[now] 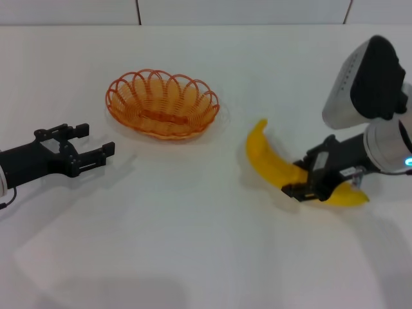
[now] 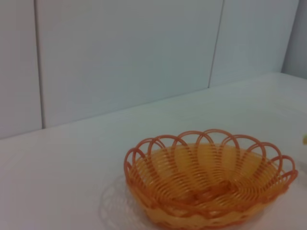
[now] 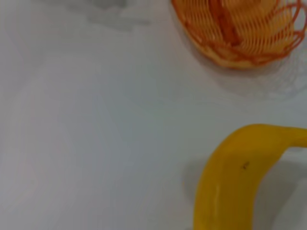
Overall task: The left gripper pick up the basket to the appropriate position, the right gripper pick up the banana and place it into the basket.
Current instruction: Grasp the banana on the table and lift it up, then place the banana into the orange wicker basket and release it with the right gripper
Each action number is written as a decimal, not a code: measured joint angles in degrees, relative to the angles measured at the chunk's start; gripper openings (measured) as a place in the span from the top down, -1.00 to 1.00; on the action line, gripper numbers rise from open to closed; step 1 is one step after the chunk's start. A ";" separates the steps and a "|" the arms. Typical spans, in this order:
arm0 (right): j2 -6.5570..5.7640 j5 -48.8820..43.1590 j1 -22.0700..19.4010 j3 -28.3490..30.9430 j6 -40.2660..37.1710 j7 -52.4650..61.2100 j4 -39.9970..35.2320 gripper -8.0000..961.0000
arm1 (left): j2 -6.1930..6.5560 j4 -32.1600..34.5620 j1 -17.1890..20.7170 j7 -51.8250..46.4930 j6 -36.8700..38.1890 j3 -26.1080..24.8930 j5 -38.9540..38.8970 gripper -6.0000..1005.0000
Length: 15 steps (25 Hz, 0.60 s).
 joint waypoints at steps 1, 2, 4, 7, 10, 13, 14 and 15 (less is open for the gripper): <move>0.01 0.27 0.00 0.02 0.11 -0.28 -0.55 -0.02 | 0.00 0.00 0.00 0.00 0.00 0.00 0.00 -0.52; 0.03 0.81 0.00 0.03 0.15 -0.81 -1.22 -0.02 | -0.01 0.00 0.00 0.00 0.00 0.00 0.00 -0.52; 0.03 2.87 0.06 0.04 0.21 -2.47 -2.27 -0.02 | -0.04 0.00 -0.01 0.00 0.00 0.00 0.00 -0.52; -0.04 6.26 0.57 0.23 0.89 -4.96 -2.99 -0.02 | -0.05 -0.04 -0.06 0.00 0.04 0.00 0.00 -0.52; -0.06 9.88 1.57 0.57 2.59 -9.07 -2.98 -0.02 | -0.07 -0.09 -0.16 0.00 0.07 0.00 0.00 -0.52; -0.07 13.51 3.62 0.46 4.49 -13.22 -1.72 -0.02 | -0.10 -0.09 -0.21 0.00 0.09 0.00 0.00 -0.52; -0.06 14.11 4.46 0.33 5.34 -14.11 -0.97 -0.02 | -0.14 -0.09 -0.24 0.00 0.10 0.00 -0.01 -0.52; -0.03 14.60 5.47 0.19 6.28 -15.01 -0.09 -0.02 | -0.16 -0.09 -0.28 0.01 0.10 0.00 0.00 -0.52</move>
